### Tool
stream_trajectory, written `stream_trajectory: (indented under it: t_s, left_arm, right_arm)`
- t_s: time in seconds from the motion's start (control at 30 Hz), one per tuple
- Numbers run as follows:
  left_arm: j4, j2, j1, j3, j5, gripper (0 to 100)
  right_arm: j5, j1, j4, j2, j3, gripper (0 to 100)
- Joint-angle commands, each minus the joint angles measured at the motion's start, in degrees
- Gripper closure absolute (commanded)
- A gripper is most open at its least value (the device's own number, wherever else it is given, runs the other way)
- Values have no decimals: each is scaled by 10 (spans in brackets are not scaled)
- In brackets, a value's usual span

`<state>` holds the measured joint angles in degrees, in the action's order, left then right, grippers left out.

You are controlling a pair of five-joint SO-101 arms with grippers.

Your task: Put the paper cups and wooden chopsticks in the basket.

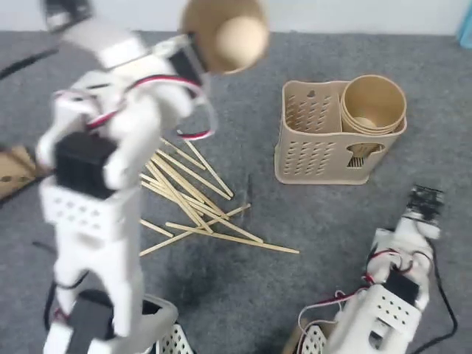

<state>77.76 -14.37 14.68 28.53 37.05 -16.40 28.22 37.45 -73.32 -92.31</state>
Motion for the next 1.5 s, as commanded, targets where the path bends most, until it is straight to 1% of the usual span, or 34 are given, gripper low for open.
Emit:
stream_trajectory:
  t_s: [0.0,0.1,0.23,0.47,0.7,0.9,1.03,1.13,1.33,1.4,1.47]
  left_arm:
    - [-40,65,69,51,7,988]
    - [-51,141,109,120,6,988]
    - [-49,257,147,244,6,988]
    - [-40,430,186,422,6,988]
    - [38,521,221,524,6,988]
    - [120,534,217,584,6,988]
    - [152,535,219,619,6,988]
    - [157,535,221,624,5,988]
    - [143,566,221,618,-1,987]
    - [130,583,221,618,-28,987]
    - [123,595,220,618,-58,964]
  right_arm:
    - [-45,-22,-13,-13,5,991]
    - [-48,-23,-11,-13,4,990]
    - [-50,-23,-13,-13,4,990]
    - [-50,-23,-15,-13,4,990]
    - [-50,-23,-15,-13,4,990]
    - [-51,-23,-15,-13,4,990]
    - [-51,-23,-15,-13,4,990]
    - [-51,-23,-15,-13,4,990]
    - [-51,-23,-15,-13,4,990]
    - [-51,-23,-15,-13,4,990]
    - [-51,-23,-15,-13,4,990]
